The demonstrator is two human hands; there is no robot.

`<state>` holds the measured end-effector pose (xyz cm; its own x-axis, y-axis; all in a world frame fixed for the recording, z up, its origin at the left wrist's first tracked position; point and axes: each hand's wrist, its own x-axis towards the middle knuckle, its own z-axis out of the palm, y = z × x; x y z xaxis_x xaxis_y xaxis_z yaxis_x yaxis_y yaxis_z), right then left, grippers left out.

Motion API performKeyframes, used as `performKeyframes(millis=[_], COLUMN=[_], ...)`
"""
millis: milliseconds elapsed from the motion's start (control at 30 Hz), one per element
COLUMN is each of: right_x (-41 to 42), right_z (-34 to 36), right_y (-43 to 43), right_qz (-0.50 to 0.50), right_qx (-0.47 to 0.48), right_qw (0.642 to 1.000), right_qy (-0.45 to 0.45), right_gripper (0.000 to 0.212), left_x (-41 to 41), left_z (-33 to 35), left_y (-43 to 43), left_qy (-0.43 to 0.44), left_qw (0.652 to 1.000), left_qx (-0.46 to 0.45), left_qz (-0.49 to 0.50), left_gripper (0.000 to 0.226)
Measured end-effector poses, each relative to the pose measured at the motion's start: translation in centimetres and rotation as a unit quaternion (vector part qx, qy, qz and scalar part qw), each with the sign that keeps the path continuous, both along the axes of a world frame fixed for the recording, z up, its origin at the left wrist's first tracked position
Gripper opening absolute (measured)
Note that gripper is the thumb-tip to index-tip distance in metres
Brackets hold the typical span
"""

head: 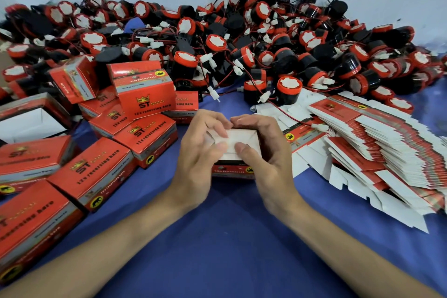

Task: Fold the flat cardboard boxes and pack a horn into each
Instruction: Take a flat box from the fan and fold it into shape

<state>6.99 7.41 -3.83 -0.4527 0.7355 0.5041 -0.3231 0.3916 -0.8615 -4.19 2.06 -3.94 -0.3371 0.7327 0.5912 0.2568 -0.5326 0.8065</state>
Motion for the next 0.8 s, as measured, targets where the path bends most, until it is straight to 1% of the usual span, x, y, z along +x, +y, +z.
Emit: performKeyframes(millis=[33,100,167,200,267,333,467,567,633,700,733,800], right_x=[0.0,-0.1,-0.2,-0.2,-0.3,-0.3,-0.4,-0.6,-0.5,-0.3,-0.2,0.1], right_z=[0.0,0.2,0.4,0.4,0.4,0.6,0.9,1.0,0.8,0.5,0.4,0.5], right_y=[0.0,0.0,0.0,0.0,-0.1,-0.1,0.0,0.0,0.0,0.2,0.3,0.6], right_qz=[0.002,0.006,0.004,0.001,-0.009,-0.022,-0.038,-0.049,-0.049,-0.03,-0.013,0.008], right_qx=[-0.002,-0.013,-0.024,-0.025,-0.016,0.0,0.013,0.014,0.021,0.011,-0.008,-0.047], right_qw=[1.0,1.0,1.0,1.0,0.999,0.999,0.995,0.996,0.996,0.998,0.999,0.999], right_qy=[0.003,0.003,-0.005,-0.011,-0.029,-0.049,-0.086,-0.079,-0.07,-0.059,-0.044,-0.015], right_gripper=[0.029,0.03,0.03,0.029,0.028,0.029,0.028,0.024,0.022,0.019,0.017,0.021], left_x=[0.1,0.1,0.3,0.3,0.3,0.4,0.1,-0.5,-1.0,-1.2,-1.3,-1.4], left_z=[0.1,0.3,0.6,0.7,0.9,1.0,1.0,1.3,1.8,2.3,2.5,2.7], left_y=[0.0,0.2,0.2,0.3,0.2,0.2,0.4,-0.1,-0.4,-0.6,-0.7,-0.7], left_qy=[-0.012,-0.042,-0.038,-0.022,0.046,0.119,0.219,0.303,0.371,0.43,0.446,0.447], left_qw=[1.0,0.999,0.999,0.999,0.996,0.985,0.957,0.937,0.914,0.888,0.881,0.884], left_qx=[-0.01,-0.023,-0.029,-0.032,-0.033,-0.025,-0.029,-0.022,-0.012,-0.023,-0.035,-0.063], left_qz=[-0.004,-0.003,0.009,0.022,0.075,0.126,0.19,0.171,0.165,0.161,0.151,0.123], left_gripper=[0.014,0.028,0.031,0.031,0.03,0.028,0.019,0.023,0.027,0.031,0.033,0.035])
